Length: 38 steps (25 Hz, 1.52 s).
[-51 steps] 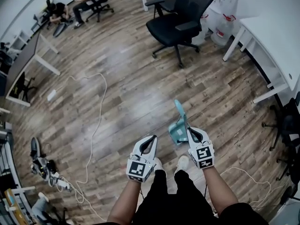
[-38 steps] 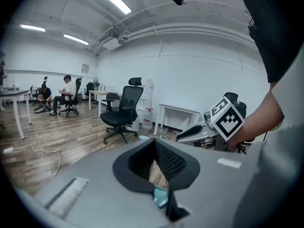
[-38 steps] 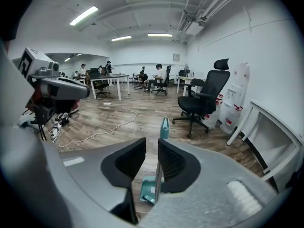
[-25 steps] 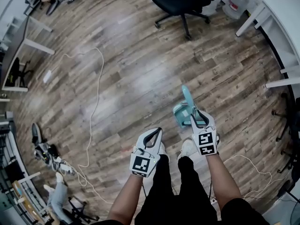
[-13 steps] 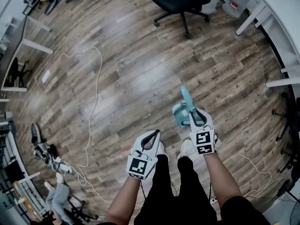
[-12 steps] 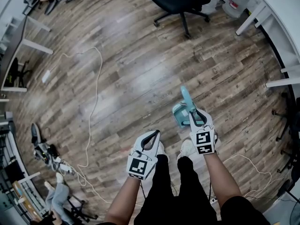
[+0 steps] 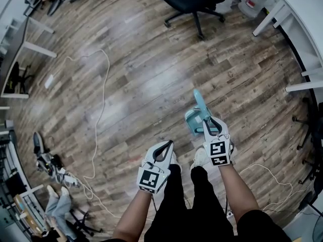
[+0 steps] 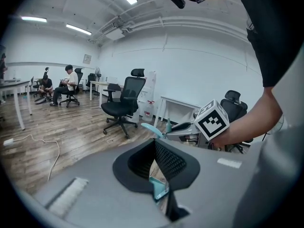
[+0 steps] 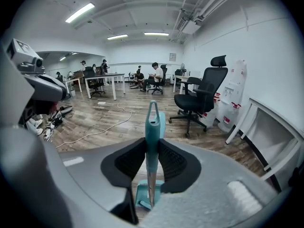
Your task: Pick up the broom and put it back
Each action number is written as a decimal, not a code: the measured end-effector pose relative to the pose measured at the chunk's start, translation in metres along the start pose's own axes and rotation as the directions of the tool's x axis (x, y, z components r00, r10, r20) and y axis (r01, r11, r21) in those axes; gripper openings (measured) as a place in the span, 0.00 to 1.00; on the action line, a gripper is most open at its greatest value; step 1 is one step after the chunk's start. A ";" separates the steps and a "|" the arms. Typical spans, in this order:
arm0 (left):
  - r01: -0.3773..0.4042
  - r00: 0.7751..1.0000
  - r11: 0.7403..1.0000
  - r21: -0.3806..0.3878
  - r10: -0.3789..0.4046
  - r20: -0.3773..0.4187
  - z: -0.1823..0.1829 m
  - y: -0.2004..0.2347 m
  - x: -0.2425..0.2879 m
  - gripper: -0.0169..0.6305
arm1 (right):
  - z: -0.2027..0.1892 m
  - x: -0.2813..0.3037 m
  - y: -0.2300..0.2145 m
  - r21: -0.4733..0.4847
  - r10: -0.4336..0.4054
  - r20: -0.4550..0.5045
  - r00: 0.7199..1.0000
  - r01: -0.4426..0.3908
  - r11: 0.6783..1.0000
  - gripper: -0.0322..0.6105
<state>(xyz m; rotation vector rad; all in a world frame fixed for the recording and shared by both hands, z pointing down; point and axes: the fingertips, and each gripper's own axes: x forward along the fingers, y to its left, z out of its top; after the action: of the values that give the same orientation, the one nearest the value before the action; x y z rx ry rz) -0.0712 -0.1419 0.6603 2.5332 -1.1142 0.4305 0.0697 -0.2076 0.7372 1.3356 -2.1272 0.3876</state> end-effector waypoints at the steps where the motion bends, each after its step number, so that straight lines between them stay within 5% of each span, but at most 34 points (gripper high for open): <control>1: 0.000 1.000 1.000 -0.002 0.000 0.001 -0.001 -0.001 -0.002 0.05 | -0.001 -0.003 0.001 0.000 -0.003 0.000 1.000 0.003 1.000 0.19; 24: 0.039 0.999 0.998 0.054 -0.039 -0.001 0.008 -0.047 -0.023 0.05 | -0.039 -0.085 -0.001 0.041 -0.111 -0.015 0.994 0.112 0.993 0.19; 38: 0.071 0.997 0.991 0.115 -0.074 0.023 0.044 -0.076 -0.025 0.05 | 0.007 -0.153 -0.014 0.079 -0.175 0.118 0.978 0.166 0.983 0.19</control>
<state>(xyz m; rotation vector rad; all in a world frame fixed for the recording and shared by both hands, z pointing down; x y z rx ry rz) -0.0243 -0.0961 0.5973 2.6766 -1.0305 0.4542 0.1285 -0.1079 0.6365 1.6061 -2.0946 0.3165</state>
